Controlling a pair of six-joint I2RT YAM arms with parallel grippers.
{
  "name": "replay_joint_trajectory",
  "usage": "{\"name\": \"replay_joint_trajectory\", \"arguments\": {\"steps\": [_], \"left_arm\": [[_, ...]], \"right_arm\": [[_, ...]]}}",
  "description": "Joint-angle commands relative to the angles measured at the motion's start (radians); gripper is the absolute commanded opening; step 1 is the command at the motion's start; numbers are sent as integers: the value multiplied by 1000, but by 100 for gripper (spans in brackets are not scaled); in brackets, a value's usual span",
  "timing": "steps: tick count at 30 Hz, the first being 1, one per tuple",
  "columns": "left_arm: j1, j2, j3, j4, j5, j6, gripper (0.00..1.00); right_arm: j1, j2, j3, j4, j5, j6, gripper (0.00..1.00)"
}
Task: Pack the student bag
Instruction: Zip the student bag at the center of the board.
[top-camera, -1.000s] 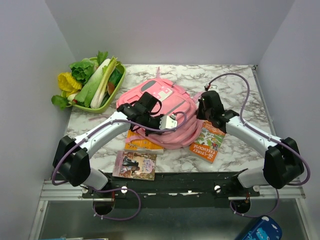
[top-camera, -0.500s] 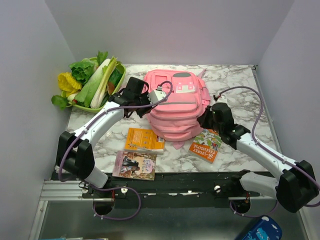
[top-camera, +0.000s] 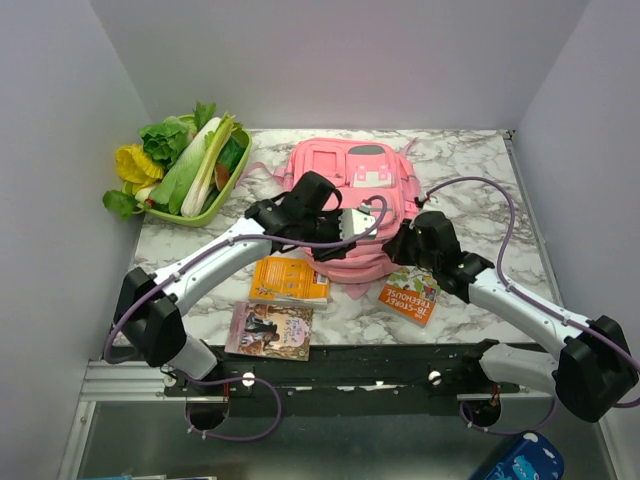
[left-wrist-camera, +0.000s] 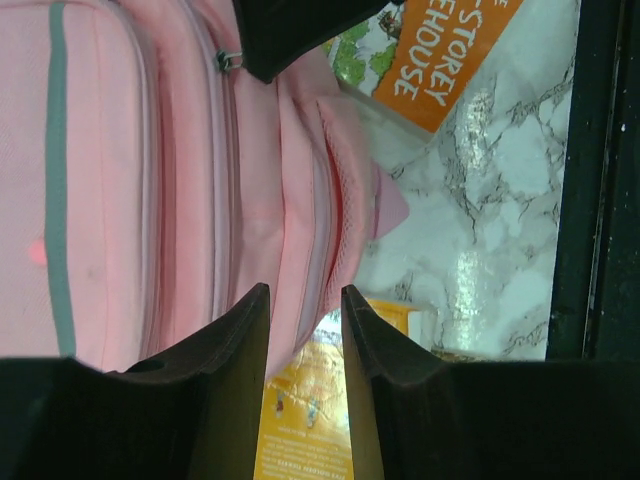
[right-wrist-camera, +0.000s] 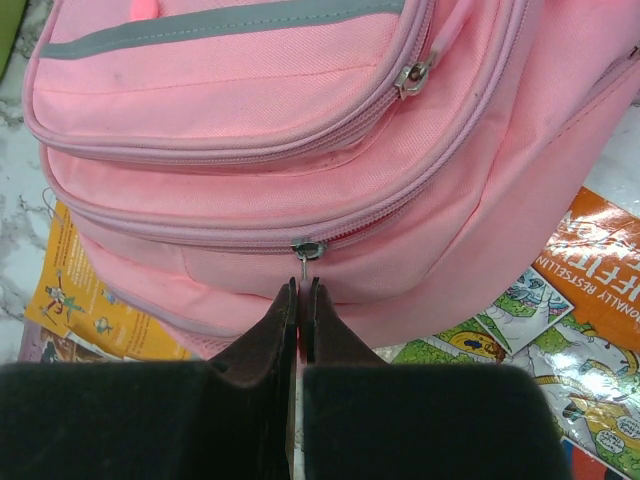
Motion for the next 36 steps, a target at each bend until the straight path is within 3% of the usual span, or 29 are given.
{"name": "replay_joint_trajectory", "arguments": {"steps": [1, 12, 25, 28, 29, 30, 36], "left_arm": [[-39, 82, 11, 112, -15, -1, 42], [-44, 216, 92, 203, -46, 14, 42], [-65, 288, 34, 249, -100, 45, 41], [-65, 280, 31, 281, -145, 57, 27], [-64, 283, 31, 286, -161, 56, 10], [-64, 285, 43, 286, -175, 54, 1], [-62, 251, 23, 252, -213, 91, 0]], "right_arm": [[7, -9, -2, -11, 17, 9, 1], [9, -23, -1, -14, 1, 7, 1], [7, -38, 22, -23, -32, 4, 1], [7, -35, 22, -23, -36, 7, 1], [6, -34, 24, -22, -35, 7, 1], [7, -34, 24, -23, -33, 7, 1], [4, -40, 37, -49, 13, -16, 1]]}}
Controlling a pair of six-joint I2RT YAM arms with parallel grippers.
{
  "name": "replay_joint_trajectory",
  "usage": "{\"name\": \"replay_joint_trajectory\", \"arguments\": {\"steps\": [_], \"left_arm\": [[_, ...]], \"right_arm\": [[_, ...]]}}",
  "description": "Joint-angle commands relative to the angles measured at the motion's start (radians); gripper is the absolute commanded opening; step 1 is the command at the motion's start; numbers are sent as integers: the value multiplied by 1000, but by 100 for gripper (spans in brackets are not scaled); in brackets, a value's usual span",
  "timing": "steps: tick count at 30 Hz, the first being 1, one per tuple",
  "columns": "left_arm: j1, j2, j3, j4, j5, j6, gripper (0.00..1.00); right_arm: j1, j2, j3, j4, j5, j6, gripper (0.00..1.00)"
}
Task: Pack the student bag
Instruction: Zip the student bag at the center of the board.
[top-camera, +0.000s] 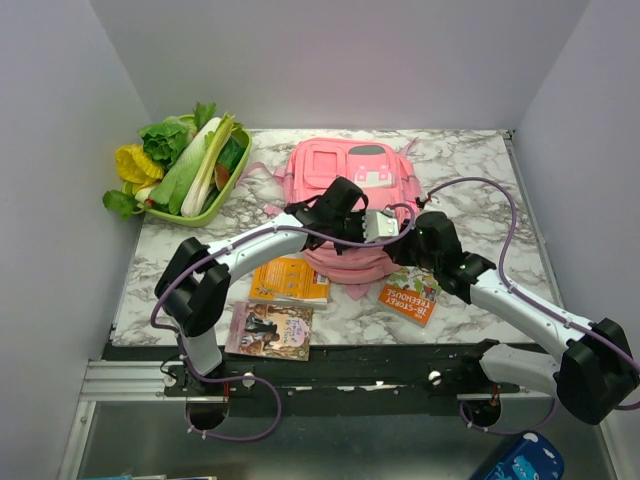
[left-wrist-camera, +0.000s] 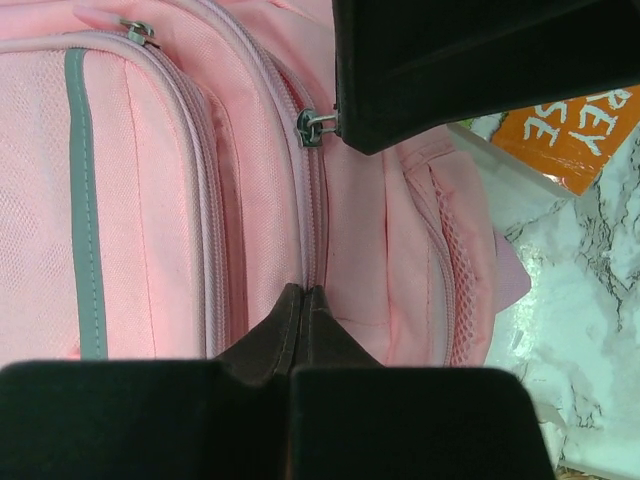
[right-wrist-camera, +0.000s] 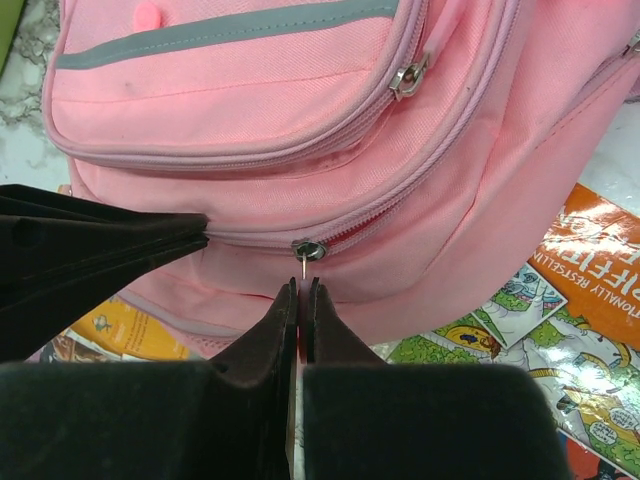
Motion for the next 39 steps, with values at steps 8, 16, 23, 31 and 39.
{"name": "replay_joint_trajectory", "arguments": {"steps": [8, 16, 23, 31, 39], "left_arm": [[63, -132, -87, -63, -85, 113, 0], [187, -165, -115, -117, -43, 164, 0], [250, -208, -121, -147, -19, 172, 0], [263, -241, -124, -178, 33, 150, 0], [102, -185, -54, -94, 35, 71, 39]], "right_arm": [[-97, 17, 51, -55, 16, -49, 1], [-147, 59, 85, -69, 54, -112, 1], [-189, 204, 151, -38, 106, -146, 1], [-201, 306, 227, 3, 2, -144, 1], [-201, 264, 152, 66, -102, -123, 1]]}}
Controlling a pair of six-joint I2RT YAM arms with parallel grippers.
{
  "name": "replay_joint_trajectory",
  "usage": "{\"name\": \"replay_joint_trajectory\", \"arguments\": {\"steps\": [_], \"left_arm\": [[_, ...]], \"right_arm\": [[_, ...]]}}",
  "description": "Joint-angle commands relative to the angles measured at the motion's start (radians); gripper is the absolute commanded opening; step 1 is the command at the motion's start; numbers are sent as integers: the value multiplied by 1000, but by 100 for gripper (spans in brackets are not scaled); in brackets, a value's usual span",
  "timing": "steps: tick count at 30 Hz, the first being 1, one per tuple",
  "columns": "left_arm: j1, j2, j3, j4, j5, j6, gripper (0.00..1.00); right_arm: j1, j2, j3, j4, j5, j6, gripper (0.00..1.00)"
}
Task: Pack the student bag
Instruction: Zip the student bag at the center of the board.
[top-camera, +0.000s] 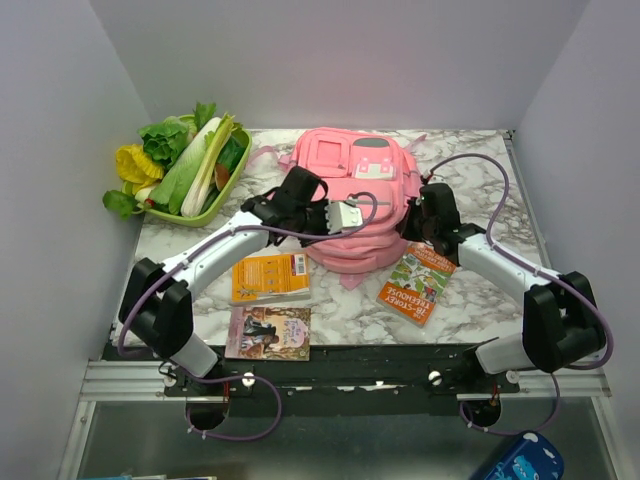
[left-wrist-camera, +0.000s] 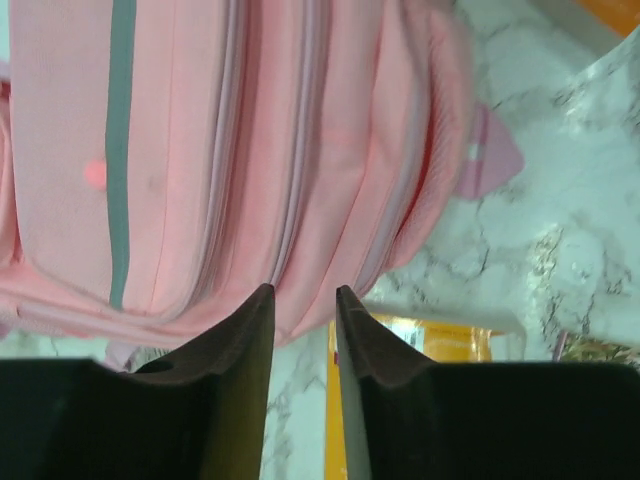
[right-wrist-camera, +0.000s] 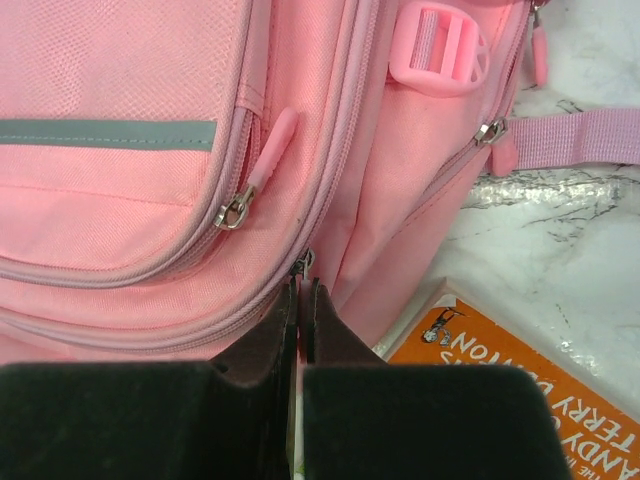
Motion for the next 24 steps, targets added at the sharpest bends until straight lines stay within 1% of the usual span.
{"name": "replay_joint_trajectory", "arguments": {"steps": [1, 2, 4, 6, 10, 16, 22, 24], "left_arm": [[-99, 43, 65, 63, 25, -37, 41], [-122, 72, 73, 87, 9, -39, 43], [-135, 103, 107, 109, 9, -37, 43], [-136, 155, 157, 105, 25, -40, 42], [-135, 213, 205, 95, 43, -36, 40], [-136, 305, 298, 74, 61, -56, 41], [-154, 349, 308, 62, 43, -42, 44], [-162, 362, 302, 83, 22, -39, 44]], "right_arm": [[-1, -32, -27, 52, -69, 9, 1], [0, -35, -27, 52, -75, 7, 1], [0, -40, -27, 53, -82, 7, 1], [-1, -41, -26, 52, -97, 9, 1], [0, -51, -23, 61, -131, 1, 1], [0, -41, -16, 59, -149, -4, 1], [0, -41, -18, 61, -169, -5, 1], [0, -41, -16, 62, -177, -4, 1]]}}
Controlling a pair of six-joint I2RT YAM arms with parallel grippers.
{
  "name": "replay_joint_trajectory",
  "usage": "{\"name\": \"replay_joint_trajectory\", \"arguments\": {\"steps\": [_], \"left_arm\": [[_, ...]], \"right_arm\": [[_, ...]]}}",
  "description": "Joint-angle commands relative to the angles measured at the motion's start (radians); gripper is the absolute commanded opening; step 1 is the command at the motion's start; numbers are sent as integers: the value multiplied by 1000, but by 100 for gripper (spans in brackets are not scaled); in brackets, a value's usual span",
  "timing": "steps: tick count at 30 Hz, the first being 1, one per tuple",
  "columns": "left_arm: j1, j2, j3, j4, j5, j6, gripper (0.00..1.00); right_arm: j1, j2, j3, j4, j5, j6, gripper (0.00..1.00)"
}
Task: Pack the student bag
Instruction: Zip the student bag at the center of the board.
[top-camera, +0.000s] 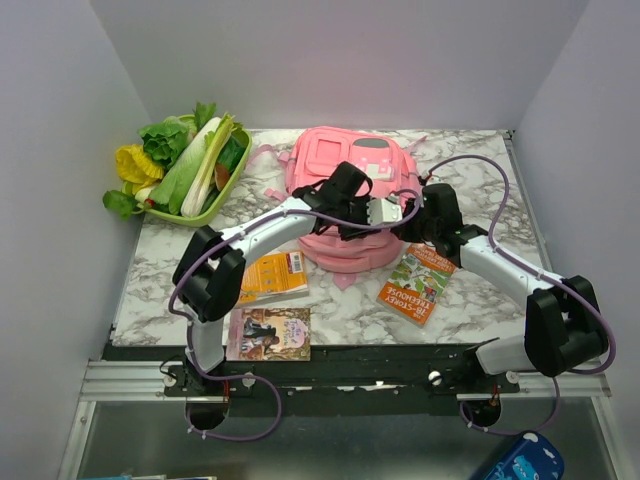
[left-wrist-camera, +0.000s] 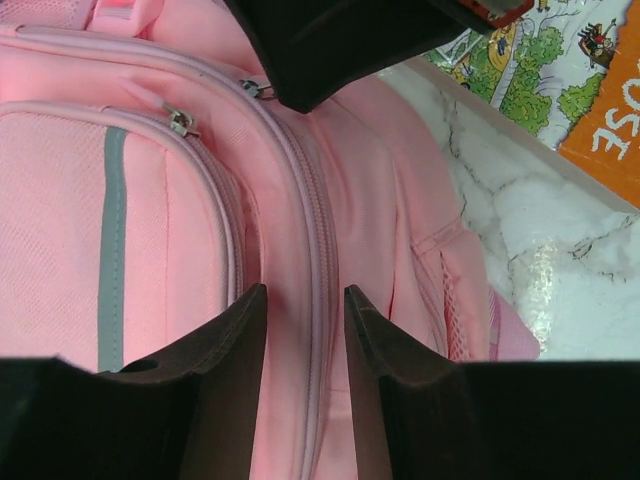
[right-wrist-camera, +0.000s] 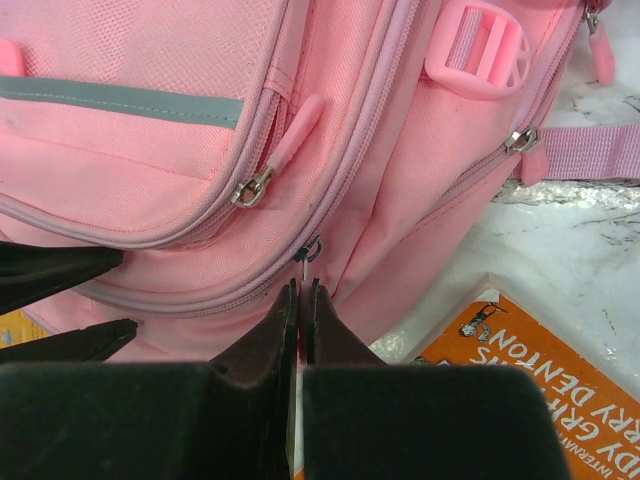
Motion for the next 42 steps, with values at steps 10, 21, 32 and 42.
{"name": "replay_joint_trajectory", "arguments": {"steps": [10, 21, 32, 42], "left_arm": [[-32, 108, 35, 74, -168, -13, 0], [-7, -109, -73, -23, -126, 62, 0], [33, -242, -126, -202, -34, 187, 0], [65, -223, -103, -138, -44, 103, 0]], "right_arm": [[4, -30, 3, 50, -98, -3, 1], [-5, 6, 49, 4, 2, -51, 1], [-20, 91, 117, -1, 45, -108, 1], [-22, 20, 80, 14, 114, -98, 62]]}}
